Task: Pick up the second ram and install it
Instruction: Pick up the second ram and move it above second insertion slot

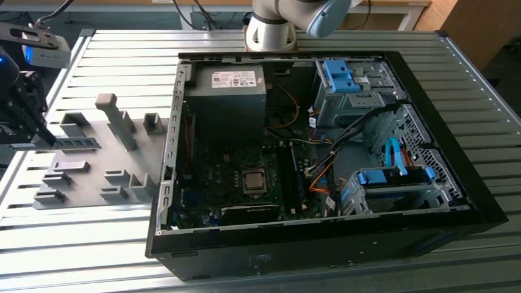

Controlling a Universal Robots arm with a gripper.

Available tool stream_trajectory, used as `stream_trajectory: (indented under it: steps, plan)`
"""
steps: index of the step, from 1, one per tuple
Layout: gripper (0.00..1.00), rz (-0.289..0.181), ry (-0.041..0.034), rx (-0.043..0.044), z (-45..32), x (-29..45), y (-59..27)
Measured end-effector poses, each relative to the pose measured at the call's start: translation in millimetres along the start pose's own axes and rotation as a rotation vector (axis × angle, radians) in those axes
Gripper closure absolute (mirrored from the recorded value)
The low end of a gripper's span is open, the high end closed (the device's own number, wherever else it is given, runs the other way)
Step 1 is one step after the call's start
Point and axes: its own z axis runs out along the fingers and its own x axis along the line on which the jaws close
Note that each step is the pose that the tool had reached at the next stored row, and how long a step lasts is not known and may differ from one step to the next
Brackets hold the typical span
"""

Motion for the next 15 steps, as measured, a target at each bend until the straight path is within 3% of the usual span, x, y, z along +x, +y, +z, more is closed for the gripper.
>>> stream_trajectory:
  steps: [15]
  plan:
    - [0.86, 0.000, -0.0001, 0.0000, -9.3, -0.1, 0.1]
